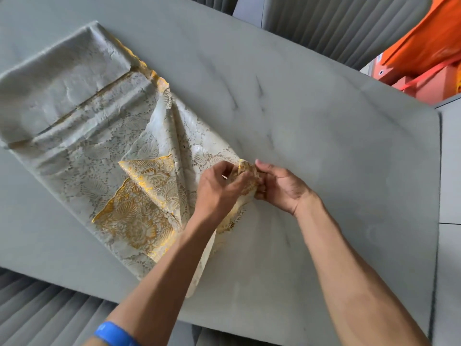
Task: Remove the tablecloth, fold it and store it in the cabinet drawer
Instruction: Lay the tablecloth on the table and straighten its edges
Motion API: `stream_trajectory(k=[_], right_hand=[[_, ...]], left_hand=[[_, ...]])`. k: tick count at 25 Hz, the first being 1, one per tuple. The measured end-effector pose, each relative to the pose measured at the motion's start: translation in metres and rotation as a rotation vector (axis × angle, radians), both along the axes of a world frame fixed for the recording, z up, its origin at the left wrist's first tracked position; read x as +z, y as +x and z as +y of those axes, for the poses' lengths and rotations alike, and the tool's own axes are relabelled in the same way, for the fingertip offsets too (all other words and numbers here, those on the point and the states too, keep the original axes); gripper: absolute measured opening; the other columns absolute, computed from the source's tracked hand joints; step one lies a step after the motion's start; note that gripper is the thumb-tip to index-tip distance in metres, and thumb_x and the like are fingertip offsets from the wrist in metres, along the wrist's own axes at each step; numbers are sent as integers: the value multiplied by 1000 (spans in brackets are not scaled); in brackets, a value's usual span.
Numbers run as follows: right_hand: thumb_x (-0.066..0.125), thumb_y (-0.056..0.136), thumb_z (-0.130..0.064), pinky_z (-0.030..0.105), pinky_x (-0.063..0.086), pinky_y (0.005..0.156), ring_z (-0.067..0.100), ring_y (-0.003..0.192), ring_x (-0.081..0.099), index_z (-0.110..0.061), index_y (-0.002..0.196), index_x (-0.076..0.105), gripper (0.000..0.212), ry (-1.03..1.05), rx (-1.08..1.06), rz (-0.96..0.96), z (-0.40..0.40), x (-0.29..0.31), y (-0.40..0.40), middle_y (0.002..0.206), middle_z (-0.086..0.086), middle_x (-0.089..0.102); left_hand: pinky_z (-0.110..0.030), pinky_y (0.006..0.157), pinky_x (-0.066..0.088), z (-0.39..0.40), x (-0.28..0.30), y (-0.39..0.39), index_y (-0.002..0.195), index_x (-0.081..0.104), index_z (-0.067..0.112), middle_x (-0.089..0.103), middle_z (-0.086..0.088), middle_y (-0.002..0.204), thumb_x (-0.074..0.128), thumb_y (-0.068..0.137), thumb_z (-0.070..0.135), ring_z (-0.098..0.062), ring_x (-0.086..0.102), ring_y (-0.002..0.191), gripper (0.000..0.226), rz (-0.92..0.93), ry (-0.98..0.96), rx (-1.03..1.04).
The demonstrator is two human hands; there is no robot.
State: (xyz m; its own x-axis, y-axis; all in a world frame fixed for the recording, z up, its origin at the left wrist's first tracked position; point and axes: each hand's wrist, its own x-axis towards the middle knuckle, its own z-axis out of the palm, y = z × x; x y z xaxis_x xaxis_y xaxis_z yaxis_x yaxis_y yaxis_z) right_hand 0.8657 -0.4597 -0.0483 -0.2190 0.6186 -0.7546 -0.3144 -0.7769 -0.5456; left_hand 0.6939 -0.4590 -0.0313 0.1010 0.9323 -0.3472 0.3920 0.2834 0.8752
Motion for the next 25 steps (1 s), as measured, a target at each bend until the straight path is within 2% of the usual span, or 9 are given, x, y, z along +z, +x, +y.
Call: stream_trajectory(k=[2,4,10,14,18,19,22,23,25], right_hand=[[70,77,-42,32,47,65,16,68,60,-16,92,69,30,5,37,-23,3,-1,-4,78,2,65],[69,80,-29,32,52,68,18,71,63,-13,88,72,18,60,16,-14,7,-1,-9,81,6,66],[68,80,-3,30,58,58,16,65,68,-9,95,67,17,104,9,-54,12,8,-15,77,5,71],[67,83,5,23,49,47,16,57,52,-13,78,66,19,257,-50,-558,6,5,-18,64,2,57],[65,75,-4,24,41,59,11,61,49,-20,70,62,16,475,72,-1098,-6,-1,-26,73,-2,57],[64,73,-6,24,40,61,10,62,50,-21,67,58,18,485,62,-1073,-6,-2,-26,76,-2,57],[69,69,-7,25,44,57,10,58,48,-23,63,51,24,429,5,-640,-5,-1,-15,69,-3,56],[68,71,-5,27,45,55,12,56,48,-23,64,51,26,435,0,-637,-6,-4,-12,66,-2,54],[61,75,1,30,43,55,10,54,48,-23,67,49,28,448,-88,-911,-10,-14,-11,63,-2,52]], left_hand=[[-23,49,36,2,1,1,70,60,22,56,9,58,73,80,30,-4,47,51,19,10,2,37],[-24,49,32,3,0,1,63,52,21,50,8,54,72,79,20,-7,41,49,26,13,19,52],[-32,55,54,7,-2,-4,84,69,11,68,-2,70,75,76,17,-10,60,58,11,-169,-96,56],[-24,55,38,9,-3,0,79,72,19,62,8,68,65,70,12,-8,52,57,13,55,48,6],[-27,61,31,-1,0,15,85,68,20,57,2,85,59,71,2,-19,51,77,24,384,257,-76],[-28,62,32,-3,0,16,87,65,19,58,0,87,61,71,3,-22,53,81,23,411,279,-80],[-29,63,32,-8,-1,8,86,57,20,59,1,87,66,73,13,-19,50,79,17,438,260,-60],[-28,63,31,-10,-2,6,84,56,21,60,2,85,65,74,13,-18,48,75,15,425,270,-72],[-28,58,36,-19,-3,6,81,57,18,60,1,79,61,77,10,-19,52,68,10,361,334,-196]])
